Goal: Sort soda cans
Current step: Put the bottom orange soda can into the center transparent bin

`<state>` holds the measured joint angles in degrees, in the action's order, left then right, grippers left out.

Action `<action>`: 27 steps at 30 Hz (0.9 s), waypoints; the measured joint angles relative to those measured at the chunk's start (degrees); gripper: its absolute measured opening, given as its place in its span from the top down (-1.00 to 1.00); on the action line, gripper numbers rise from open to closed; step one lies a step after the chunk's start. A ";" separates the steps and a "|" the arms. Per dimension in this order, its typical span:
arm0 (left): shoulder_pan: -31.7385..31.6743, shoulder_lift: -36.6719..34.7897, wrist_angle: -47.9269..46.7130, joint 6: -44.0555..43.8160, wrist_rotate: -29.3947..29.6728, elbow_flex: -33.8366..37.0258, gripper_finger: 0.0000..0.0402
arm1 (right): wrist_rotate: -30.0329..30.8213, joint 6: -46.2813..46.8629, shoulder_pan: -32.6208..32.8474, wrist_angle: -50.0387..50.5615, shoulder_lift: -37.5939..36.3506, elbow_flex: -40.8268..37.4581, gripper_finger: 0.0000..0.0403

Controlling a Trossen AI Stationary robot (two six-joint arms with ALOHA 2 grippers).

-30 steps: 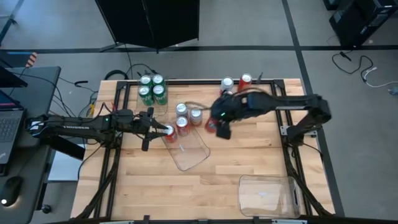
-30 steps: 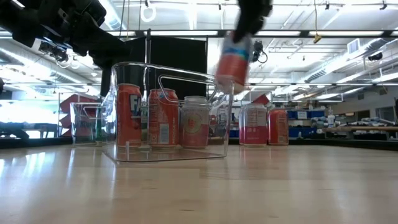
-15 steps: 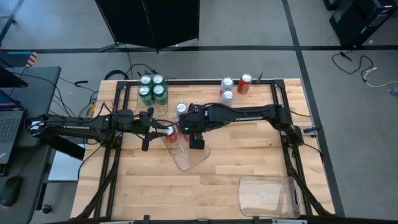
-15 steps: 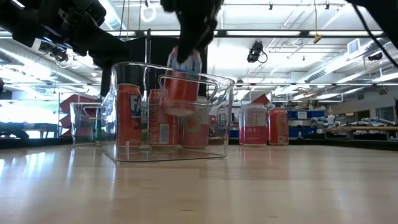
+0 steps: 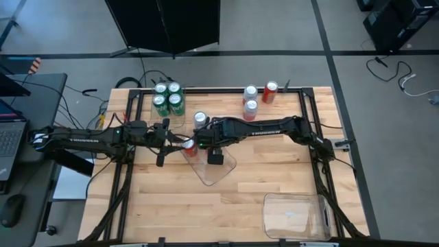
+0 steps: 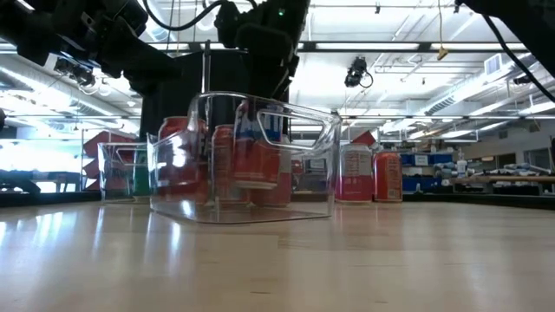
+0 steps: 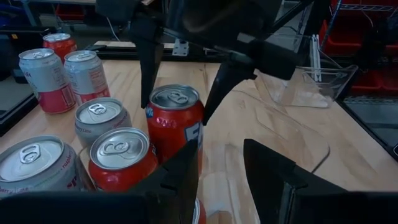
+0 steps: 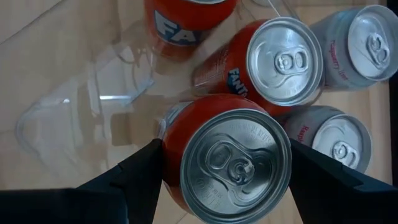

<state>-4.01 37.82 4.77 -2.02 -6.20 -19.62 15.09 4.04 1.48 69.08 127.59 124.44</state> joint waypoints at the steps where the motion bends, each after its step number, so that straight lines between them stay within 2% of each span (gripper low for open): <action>1: 0.00 0.00 -0.01 0.01 0.00 0.00 0.35 | 0.15 0.07 0.00 -0.02 0.00 -0.07 -0.40; 13: 0.00 0.00 -0.01 -0.13 0.00 0.00 0.35 | 0.57 4.01 -0.04 0.22 2.03 -0.73 -0.40; 22: 0.00 0.00 -0.03 -0.20 0.00 0.00 0.35 | 1.88 11.07 -0.72 1.68 3.34 -0.74 -0.40; 24: 0.00 0.00 -0.03 -0.21 0.00 0.00 0.35 | 1.80 11.76 -0.76 1.69 3.34 -0.74 -0.47; 27: 0.00 0.00 -0.03 -0.22 0.00 0.00 0.35 | 1.69 12.32 -0.82 2.22 3.41 -0.76 -0.69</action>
<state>-4.01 37.82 4.73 -2.24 -6.20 -19.62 16.79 16.36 0.66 71.30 131.00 123.68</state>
